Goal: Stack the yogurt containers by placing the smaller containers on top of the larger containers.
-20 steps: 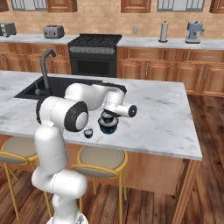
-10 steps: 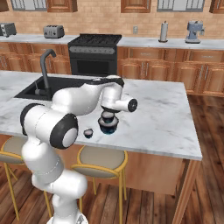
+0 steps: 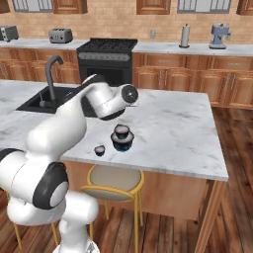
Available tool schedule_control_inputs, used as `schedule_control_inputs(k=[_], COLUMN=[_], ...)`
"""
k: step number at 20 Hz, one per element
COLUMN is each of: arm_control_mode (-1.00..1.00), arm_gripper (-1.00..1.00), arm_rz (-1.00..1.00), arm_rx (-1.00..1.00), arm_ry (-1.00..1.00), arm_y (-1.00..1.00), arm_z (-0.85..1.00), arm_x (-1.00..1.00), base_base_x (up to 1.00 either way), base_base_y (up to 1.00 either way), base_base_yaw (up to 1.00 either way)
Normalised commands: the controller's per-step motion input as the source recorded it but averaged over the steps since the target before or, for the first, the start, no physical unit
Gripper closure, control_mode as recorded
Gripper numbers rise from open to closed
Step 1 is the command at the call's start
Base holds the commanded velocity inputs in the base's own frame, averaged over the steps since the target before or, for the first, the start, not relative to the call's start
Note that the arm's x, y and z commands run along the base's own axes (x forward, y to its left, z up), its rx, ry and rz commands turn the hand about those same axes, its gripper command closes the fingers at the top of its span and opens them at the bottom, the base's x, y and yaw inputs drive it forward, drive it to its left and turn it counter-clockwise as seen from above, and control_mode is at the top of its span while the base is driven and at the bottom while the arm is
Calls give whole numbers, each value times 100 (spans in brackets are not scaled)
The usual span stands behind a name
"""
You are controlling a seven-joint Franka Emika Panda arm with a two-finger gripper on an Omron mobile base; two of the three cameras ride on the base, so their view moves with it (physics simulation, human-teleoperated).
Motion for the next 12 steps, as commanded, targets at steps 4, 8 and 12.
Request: schedule_control_inputs(k=[4,8,12], arm_control_mode=[-100,-100,-100], arm_gripper=[-100,-100,-100], arm_rz=[-21,-23,-26], arm_rx=[-25,-22,-15], arm_ry=[26,22,3], arm_y=[45,48,45], arm_z=[88,64,30], arm_x=[-50,-53,-65], base_base_x=[0,0,0], base_base_y=[0,0,0], base_base_yaw=[0,0,0])
